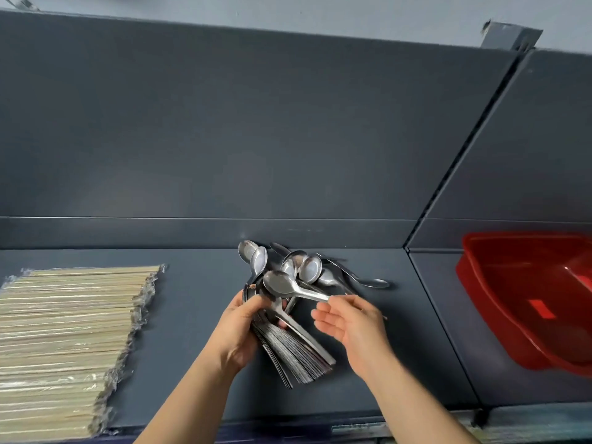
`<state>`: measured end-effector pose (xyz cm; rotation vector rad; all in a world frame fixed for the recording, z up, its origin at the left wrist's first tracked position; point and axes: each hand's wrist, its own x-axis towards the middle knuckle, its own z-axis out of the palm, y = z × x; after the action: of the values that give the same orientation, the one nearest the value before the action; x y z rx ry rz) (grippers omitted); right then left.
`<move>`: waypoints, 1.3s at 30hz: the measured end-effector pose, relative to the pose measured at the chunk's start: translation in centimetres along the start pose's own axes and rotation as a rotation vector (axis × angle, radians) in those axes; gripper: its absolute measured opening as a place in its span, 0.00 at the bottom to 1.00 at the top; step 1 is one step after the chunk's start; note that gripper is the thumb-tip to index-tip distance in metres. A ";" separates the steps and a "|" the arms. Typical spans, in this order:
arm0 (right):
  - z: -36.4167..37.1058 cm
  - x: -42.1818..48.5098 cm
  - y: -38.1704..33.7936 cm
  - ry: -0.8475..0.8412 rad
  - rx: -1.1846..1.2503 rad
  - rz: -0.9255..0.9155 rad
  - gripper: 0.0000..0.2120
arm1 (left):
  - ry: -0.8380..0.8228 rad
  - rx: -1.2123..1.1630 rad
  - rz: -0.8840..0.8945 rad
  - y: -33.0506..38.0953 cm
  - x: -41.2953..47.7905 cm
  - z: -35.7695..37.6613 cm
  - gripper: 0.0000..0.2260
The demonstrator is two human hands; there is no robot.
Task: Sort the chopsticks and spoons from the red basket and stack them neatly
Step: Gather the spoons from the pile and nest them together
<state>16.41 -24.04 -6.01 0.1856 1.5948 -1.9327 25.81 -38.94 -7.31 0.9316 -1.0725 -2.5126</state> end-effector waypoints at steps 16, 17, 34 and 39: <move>-0.5 0.8 -0.5 -0.140 -0.825 -0.222 0.10 | 0.051 -0.023 0.041 0.3 0.7 0.1 0.10; -1.2 1.5 -0.6 -0.017 -0.885 -0.349 0.08 | 0.059 -0.033 0.040 0.4 0.8 0.0 0.09; -6.4 4.9 -3.7 0.282 -0.732 -0.484 0.10 | -0.064 -0.059 -0.073 0.9 2.1 0.1 0.17; -7.6 5.3 -6.1 0.160 -0.574 -0.375 0.08 | -0.063 -0.042 -0.108 1.0 2.2 0.9 0.09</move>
<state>6.83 -18.48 -5.45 -0.2168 2.3531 -1.6522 23.55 -40.10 -7.14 0.9281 -1.0086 -2.6581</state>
